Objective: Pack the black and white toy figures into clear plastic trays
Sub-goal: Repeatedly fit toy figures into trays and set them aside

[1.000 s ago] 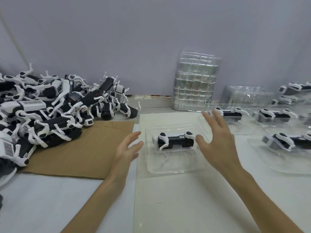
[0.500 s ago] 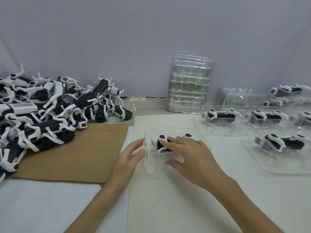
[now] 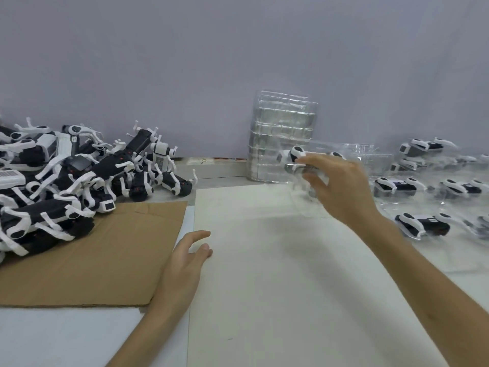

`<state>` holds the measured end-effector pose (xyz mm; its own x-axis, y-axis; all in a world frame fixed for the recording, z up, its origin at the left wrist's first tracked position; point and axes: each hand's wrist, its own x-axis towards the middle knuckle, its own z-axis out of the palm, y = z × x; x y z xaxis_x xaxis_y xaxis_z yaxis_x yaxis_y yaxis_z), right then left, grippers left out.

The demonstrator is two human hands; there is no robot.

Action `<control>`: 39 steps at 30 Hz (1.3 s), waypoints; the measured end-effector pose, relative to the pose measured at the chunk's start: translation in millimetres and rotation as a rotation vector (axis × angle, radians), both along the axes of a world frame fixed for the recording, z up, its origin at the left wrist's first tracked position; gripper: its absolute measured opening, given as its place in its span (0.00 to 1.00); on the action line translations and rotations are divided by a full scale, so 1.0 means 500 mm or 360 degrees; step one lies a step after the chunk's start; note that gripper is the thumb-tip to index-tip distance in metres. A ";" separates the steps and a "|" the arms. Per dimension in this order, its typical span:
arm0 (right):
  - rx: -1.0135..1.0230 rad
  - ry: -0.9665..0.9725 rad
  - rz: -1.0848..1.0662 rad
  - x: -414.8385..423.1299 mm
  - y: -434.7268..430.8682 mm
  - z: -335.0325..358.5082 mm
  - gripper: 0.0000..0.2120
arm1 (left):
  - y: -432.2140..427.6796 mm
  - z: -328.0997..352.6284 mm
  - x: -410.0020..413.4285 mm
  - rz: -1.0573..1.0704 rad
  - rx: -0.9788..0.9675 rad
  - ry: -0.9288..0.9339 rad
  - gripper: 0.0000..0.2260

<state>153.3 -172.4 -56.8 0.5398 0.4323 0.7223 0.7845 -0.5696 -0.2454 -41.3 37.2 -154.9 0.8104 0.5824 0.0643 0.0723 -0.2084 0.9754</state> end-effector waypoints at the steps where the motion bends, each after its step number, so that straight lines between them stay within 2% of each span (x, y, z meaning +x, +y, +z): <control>1: -0.0027 -0.0009 -0.0044 0.025 -0.005 0.009 0.13 | 0.000 0.000 0.000 0.0004 0.0000 0.0001 0.10; 5: -0.0123 -0.0024 -0.0160 0.112 -0.032 0.019 0.12 | -0.003 0.001 -0.001 -0.0006 0.0004 0.0003 0.10; 7: -0.0325 0.0051 -0.0215 0.144 -0.044 0.011 0.13 | -0.003 0.000 -0.001 -0.0015 0.0007 0.0007 0.09; 9: -0.0597 0.0224 -0.0341 0.163 -0.054 0.000 0.18 | -0.002 -0.002 0.000 -0.0023 0.0023 0.0012 0.09; 11: -0.0725 0.0368 -0.0412 0.169 -0.061 -0.012 0.25 | -0.002 -0.003 0.001 -0.0029 0.0047 0.0012 0.09; 13: -0.0770 0.0378 -0.0430 0.169 -0.063 -0.021 0.29 | 0.000 -0.004 0.002 -0.0031 0.0071 0.0009 0.09; 21: -0.0865 0.0366 -0.0520 0.146 -0.047 -0.015 0.32 | 0.002 -0.006 0.002 -0.0016 0.0085 0.0042 0.09; 22: -0.0774 0.0307 -0.0508 0.129 -0.043 -0.013 0.33 | 0.002 -0.007 0.002 -0.0015 0.0088 0.0043 0.09; 24: -0.0394 0.0235 -0.0320 0.074 -0.038 -0.020 0.32 | 0.003 -0.008 0.002 -0.0021 0.0087 0.0046 0.09; 25: -0.0169 0.0340 -0.0147 0.038 -0.040 -0.034 0.31 | 0.004 -0.009 0.001 -0.0027 0.0090 0.0040 0.09; 28: 0.0441 0.1132 0.0265 -0.075 -0.072 -0.101 0.26 | 0.004 -0.012 0.002 -0.0035 0.0112 0.0018 0.08; 29: 0.0619 0.1340 0.0270 -0.099 -0.090 -0.121 0.24 | 0.003 -0.013 0.002 -0.0038 0.0122 0.0013 0.08; 31: 0.0868 0.1520 0.0117 -0.108 -0.134 -0.152 0.24 | 0.001 -0.013 0.001 -0.0043 0.0134 0.0009 0.08; 34: 0.1044 0.1581 -0.0134 -0.080 -0.197 -0.159 0.25 | -0.003 -0.010 0.000 -0.0047 0.0148 0.0020 0.08; 39: 0.1259 0.1602 -0.0254 -0.027 -0.253 -0.154 0.23 | -0.006 -0.005 -0.004 -0.0035 0.0133 0.0024 0.08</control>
